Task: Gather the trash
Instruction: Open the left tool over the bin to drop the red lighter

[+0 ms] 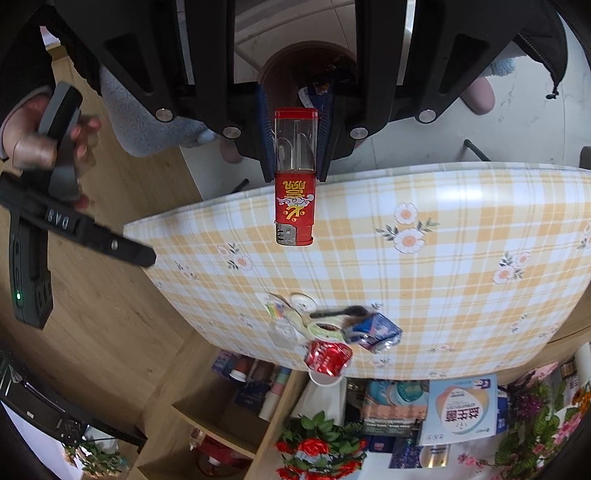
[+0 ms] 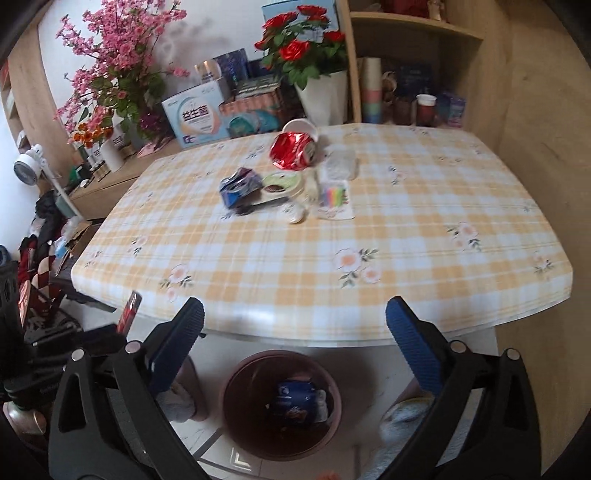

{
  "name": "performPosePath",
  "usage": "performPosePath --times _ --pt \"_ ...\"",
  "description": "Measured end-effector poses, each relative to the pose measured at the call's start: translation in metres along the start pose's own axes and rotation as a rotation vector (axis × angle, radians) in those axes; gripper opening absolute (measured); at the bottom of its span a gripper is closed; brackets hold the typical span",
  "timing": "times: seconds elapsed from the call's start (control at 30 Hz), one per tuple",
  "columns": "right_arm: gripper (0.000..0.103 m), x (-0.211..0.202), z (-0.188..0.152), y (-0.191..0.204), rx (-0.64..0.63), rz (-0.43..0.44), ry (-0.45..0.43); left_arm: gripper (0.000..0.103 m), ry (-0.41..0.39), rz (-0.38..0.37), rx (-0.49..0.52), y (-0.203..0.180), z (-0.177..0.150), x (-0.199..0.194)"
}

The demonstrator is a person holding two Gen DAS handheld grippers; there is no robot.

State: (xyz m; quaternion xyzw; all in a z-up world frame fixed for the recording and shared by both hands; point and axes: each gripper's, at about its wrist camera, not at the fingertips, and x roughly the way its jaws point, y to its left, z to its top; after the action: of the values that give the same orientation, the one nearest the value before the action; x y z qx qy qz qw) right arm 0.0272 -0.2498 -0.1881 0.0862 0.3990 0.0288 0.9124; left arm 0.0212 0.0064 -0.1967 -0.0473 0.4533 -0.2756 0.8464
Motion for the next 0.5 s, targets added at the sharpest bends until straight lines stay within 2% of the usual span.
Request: performPosePath --times 0.43,0.5 --pt "0.097 -0.011 0.002 -0.023 0.056 -0.038 -0.023 0.022 0.062 -0.045 0.025 -0.012 -0.007 0.021" --pt "0.097 -0.011 0.002 -0.023 0.059 -0.036 -0.02 0.026 0.062 -0.06 0.048 -0.014 -0.007 0.022"
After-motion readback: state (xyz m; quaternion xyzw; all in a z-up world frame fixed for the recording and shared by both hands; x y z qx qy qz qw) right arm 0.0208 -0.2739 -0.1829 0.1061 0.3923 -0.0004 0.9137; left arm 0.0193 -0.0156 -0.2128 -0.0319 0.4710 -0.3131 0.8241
